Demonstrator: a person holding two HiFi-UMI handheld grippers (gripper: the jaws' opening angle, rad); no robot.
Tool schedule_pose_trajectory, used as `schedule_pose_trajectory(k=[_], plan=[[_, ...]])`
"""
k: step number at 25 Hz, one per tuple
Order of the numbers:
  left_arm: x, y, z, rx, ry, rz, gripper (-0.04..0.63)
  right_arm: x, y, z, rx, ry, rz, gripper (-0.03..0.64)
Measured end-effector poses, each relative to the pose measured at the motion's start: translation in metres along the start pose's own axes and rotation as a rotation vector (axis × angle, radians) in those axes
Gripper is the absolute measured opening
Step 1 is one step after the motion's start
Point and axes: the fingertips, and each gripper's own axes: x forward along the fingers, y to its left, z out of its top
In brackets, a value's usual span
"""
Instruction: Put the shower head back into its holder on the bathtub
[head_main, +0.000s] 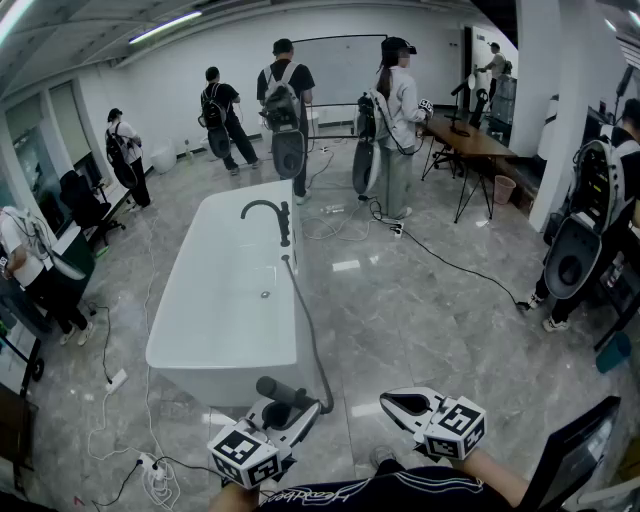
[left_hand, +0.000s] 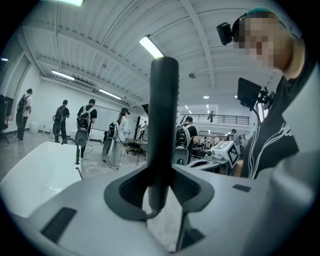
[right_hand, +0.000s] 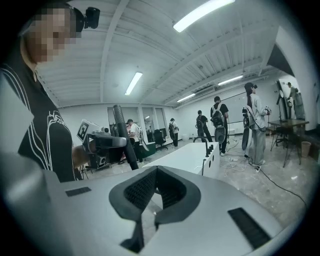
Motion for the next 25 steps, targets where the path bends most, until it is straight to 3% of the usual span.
schedule_pose_trajectory(k=[10, 19, 25], plan=[[0.024, 0.018, 0.003, -0.049, -0.007, 0.029, 0.133, 0.0, -0.036, -0.009, 0.026, 0.015, -0.014, 0.014], [0.079, 0.053, 0.019, -0.112, -0.054, 0.036, 0.133, 0.006, -0.1, -0.019, 0.047, 0.058, -0.02, 0.014], [0.14, 0.065, 0.055, -0.075, -0.065, 0.049, 0.133, 0.0, -0.163, -0.009, 0.038, 0.065, -0.023, 0.014]])
